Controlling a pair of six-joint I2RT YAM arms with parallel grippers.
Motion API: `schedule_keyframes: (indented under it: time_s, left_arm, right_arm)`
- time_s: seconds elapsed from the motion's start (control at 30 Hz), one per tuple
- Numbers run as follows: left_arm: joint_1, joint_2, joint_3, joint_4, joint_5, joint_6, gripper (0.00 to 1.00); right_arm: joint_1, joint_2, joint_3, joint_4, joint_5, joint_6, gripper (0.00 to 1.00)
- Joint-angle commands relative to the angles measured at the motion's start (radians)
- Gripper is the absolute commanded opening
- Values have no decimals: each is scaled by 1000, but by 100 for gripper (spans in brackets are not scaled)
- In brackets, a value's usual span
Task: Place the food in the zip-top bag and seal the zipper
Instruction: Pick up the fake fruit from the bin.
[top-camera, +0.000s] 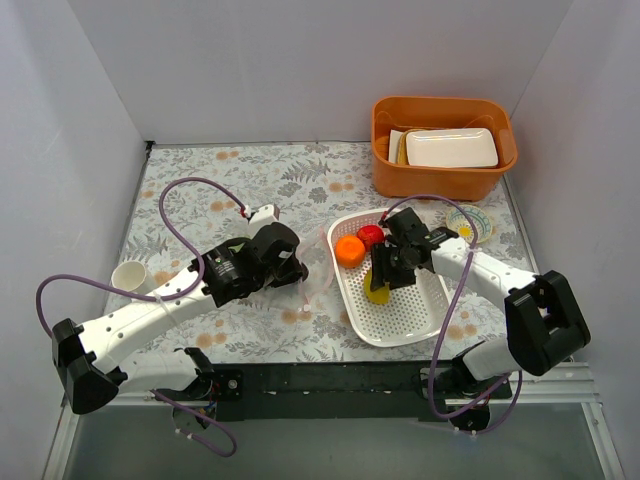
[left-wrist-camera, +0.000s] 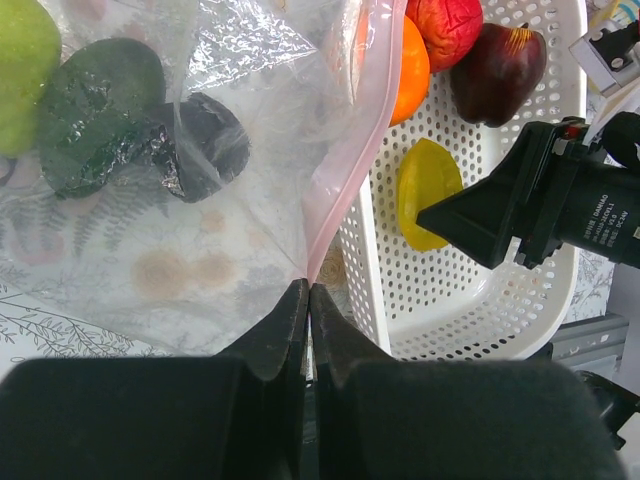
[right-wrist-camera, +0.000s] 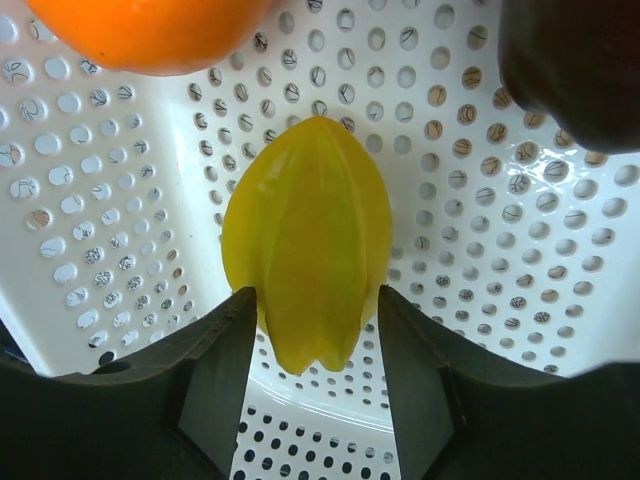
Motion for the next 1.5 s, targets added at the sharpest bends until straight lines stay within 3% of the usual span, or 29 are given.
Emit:
schedule_keyframes:
  time_s: [0.0,0.5,0.53,0.63,0.9,1.2,1.47]
  left_arm:
    - [5,3,4,6,4,16,0]
    - [5,-17,-3,-5,1,6,0]
    - [5,-15,-3,-5,1,6,0]
    - [5,-11,-3,-6,1,7,0]
    - [5,-18,-10,-6,3,6,0]
    - [5,-20,-12,-6,0,7,0]
    - [6,-20,-10,-2,6,7,0]
  right_arm:
    - [2,-1,59,-23,20,-7,62]
    - [6,80,88,5,8,-24,78]
    - [9,80,83,6,10,-19,94]
    - [9,80,70,17,10,-16,98]
    - [14,106,63,35,17,-7,98]
    - [31,132,73,14,46,1,88]
    - [32,126,82,9,57,7,67]
